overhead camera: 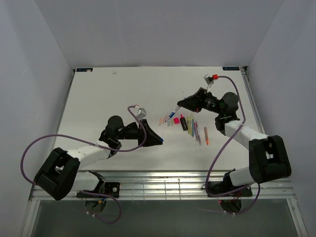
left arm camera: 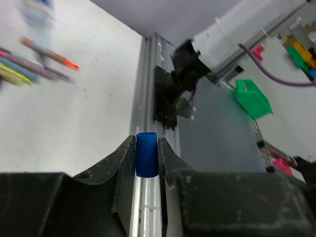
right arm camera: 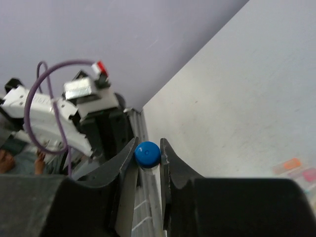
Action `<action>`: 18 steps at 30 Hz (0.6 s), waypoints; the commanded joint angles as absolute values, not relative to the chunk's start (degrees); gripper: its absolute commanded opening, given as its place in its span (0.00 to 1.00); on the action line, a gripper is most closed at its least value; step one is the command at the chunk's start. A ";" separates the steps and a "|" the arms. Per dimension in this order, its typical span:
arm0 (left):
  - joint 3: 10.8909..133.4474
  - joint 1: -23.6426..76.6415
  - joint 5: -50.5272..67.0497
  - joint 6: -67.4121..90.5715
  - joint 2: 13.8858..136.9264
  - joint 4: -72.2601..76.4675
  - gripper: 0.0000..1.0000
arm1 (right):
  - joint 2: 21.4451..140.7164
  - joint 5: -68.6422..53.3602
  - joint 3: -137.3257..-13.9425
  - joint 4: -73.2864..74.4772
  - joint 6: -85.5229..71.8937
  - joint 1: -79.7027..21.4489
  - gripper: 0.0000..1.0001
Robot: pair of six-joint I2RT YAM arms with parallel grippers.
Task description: Open the pen caps
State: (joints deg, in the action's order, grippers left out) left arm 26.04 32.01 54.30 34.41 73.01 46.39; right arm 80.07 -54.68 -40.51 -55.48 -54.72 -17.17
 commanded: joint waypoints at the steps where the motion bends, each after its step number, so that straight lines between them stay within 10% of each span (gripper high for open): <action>1: 24.52 32.96 65.92 37.26 71.36 48.69 0.00 | 81.47 -48.60 -42.97 -65.75 -54.85 -13.27 0.08; 7: 26.19 32.87 54.63 34.72 73.47 38.88 0.00 | 79.46 -47.12 -44.03 -59.96 -51.34 -13.62 0.08; 18: 38.22 32.96 11.65 31.12 79.26 13.46 0.00 | 89.28 -20.57 -77.48 32.80 -17.44 -11.25 0.08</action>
